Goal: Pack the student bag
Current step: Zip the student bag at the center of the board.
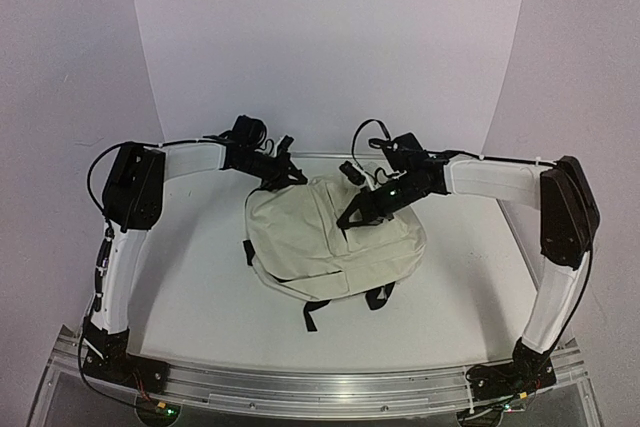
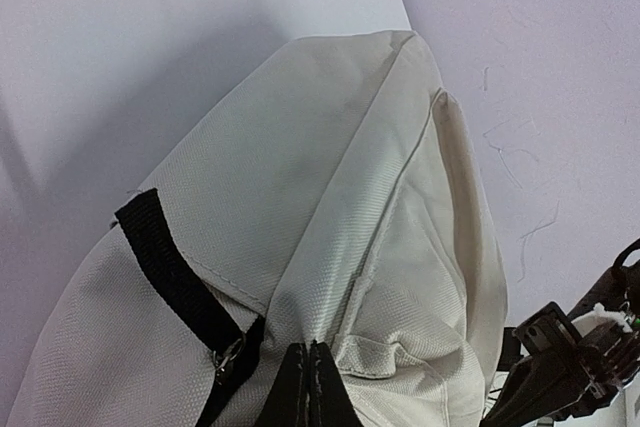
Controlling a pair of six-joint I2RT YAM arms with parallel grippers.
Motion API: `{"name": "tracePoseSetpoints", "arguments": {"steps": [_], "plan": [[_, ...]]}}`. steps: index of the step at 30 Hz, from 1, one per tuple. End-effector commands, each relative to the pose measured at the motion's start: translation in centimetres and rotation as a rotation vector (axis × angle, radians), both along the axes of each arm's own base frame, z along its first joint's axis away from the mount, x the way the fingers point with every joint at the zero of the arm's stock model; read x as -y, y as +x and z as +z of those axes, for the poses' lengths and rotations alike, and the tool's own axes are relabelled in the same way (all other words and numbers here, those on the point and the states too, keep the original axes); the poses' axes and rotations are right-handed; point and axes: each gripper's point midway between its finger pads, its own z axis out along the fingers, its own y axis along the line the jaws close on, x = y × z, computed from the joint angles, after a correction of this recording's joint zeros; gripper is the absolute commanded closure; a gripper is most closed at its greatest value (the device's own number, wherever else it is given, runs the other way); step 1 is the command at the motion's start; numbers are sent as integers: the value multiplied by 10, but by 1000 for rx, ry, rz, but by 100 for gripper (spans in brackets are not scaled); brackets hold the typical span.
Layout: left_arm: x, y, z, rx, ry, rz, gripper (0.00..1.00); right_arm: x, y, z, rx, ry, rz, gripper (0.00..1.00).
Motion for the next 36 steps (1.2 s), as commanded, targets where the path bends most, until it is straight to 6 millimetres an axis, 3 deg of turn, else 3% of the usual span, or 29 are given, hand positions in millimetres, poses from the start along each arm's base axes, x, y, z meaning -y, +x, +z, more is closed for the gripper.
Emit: {"name": "tracePoseSetpoints", "arguments": {"steps": [1,10,19,22,28,32,36], "plan": [[-53,45,13,77,59,178,100,11,-43,6,-24,-26,112,100],[-61,50,11,68,62,190,100,36,-77,-35,-45,-131,191,100],[-64,53,9,70,68,186,100,57,-86,-85,-65,-260,219,100],[-63,52,15,80,56,171,100,51,-78,-81,-52,-255,211,100],[-66,47,21,95,73,172,100,43,-39,-47,92,-270,136,100],[-75,39,25,105,111,203,100,64,-8,-47,135,-346,27,100],[-84,27,29,105,120,233,100,96,10,-58,137,-426,-59,100]]}}
